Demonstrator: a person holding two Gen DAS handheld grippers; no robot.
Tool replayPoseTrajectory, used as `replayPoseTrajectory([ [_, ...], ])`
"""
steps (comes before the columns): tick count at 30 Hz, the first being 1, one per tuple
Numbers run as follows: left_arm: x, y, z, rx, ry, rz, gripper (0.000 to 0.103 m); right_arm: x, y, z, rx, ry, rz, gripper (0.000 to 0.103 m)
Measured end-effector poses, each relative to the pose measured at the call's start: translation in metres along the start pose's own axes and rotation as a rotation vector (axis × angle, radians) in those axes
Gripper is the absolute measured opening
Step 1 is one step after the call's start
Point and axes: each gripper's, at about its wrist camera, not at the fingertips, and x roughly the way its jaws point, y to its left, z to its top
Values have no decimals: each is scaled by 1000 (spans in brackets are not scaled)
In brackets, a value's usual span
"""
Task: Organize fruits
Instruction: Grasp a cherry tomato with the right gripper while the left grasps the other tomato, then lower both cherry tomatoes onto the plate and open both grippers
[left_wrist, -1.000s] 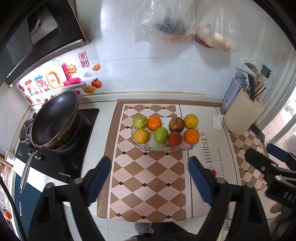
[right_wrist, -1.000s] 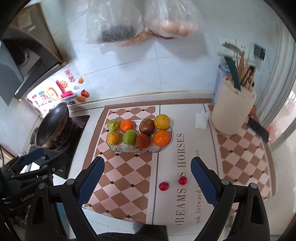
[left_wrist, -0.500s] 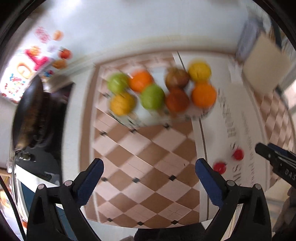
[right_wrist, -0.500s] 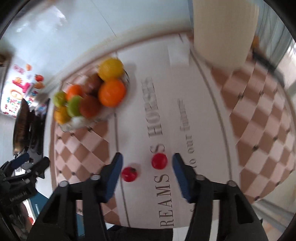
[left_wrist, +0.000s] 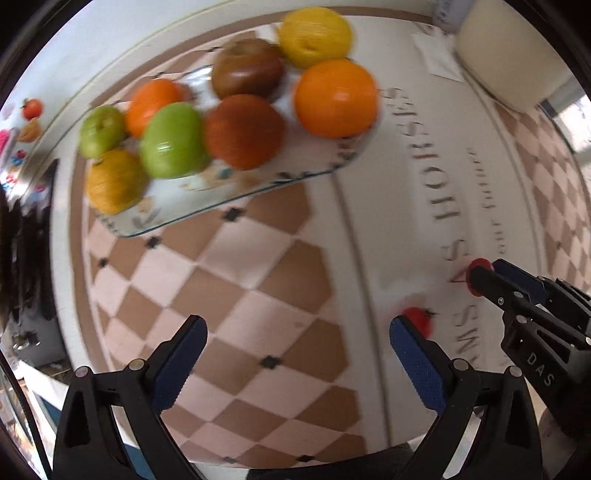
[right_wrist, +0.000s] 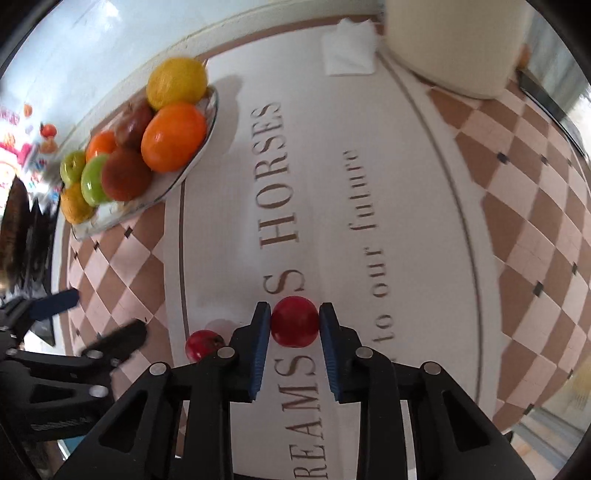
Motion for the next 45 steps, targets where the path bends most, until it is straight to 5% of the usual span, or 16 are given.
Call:
replayPoseTrajectory([
  [5,5,-31,3,71,35,-103,96,-17,-24,-6,70,-16,-11,29],
  [12,24,-66,-5,174,87,-135,43,-26,-38,-7,101,-24,-22,29],
  [15,26,-69,-9,183,85,-133,30,-32,-36,-7,98,-37,-13,29],
  [25,-2,-41,-14,155,-4,-131,29,-40,1,11,28,-59,49,29],
  [36,-57,116,17,-266,-98,-234,29,-6,110,48,-86,-40,293,29],
  [45,-35,175,43,-412,-66,-239,29,43,194,73,-264,-6,260,29],
])
